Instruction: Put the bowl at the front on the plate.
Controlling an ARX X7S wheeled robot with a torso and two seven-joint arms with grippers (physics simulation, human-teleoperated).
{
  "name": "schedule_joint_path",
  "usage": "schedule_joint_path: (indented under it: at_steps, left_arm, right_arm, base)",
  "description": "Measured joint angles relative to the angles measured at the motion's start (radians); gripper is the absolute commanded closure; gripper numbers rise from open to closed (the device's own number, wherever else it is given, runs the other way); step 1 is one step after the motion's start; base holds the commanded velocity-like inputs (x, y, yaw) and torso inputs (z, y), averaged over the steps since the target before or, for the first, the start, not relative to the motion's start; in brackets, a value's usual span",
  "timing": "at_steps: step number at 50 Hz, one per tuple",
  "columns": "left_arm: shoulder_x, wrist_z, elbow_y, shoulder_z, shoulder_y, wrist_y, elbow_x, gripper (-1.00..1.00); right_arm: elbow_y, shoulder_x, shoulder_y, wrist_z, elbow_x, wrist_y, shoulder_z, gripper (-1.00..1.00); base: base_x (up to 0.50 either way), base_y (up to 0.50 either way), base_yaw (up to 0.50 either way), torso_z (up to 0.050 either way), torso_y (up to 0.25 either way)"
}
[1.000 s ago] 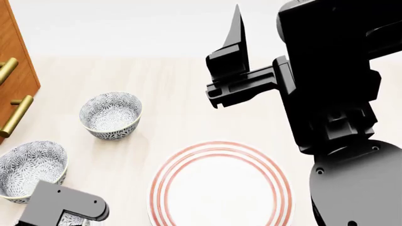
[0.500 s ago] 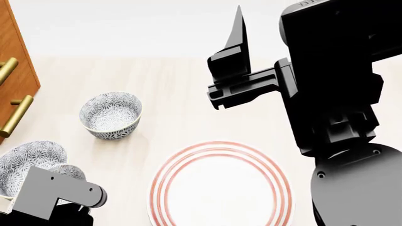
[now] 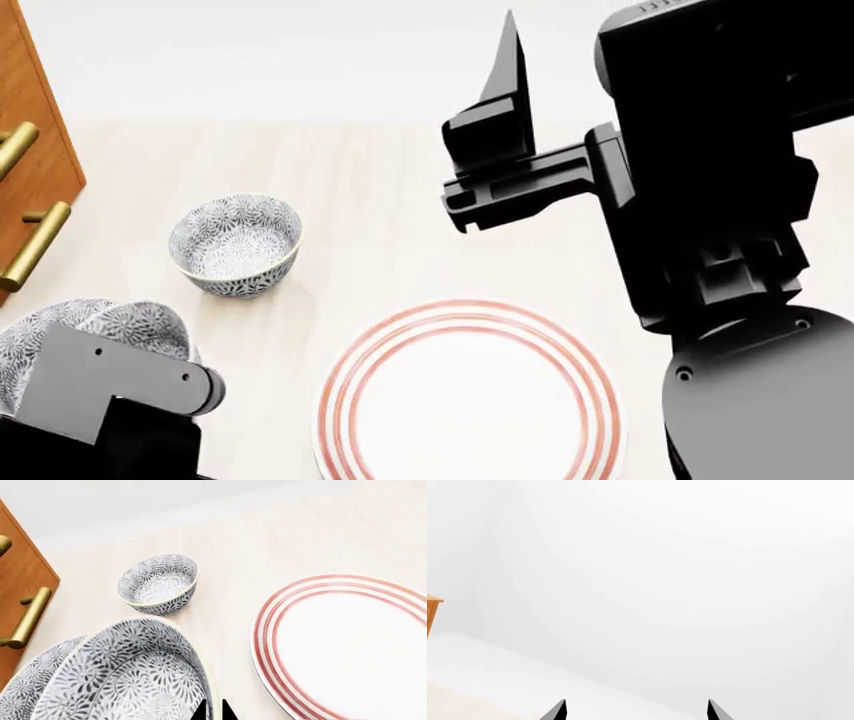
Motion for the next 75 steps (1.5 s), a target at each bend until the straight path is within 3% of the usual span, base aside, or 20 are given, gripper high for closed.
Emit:
schedule_joint_path:
  at_steps: [43,75]
  left_arm:
    - [0.007,0.078,0.074,0.039,-0.123,0.060,0.108,1.00]
    - [0.045,0.178,0.046,0.077,-0.313,0.047,0.127,1.00]
  right_arm:
    - [0.003,0.016,0.007,0.010,0.011,-0.011,-0.013,-1.00]
    - [0.006,0.018,0.015,0.015,0.018,-0.041,-0.017,-1.00]
  base:
    - [0.00,0.00,0.00,0.000,0.000]
    - [0.00,0.00,0.00,0.000,0.001]
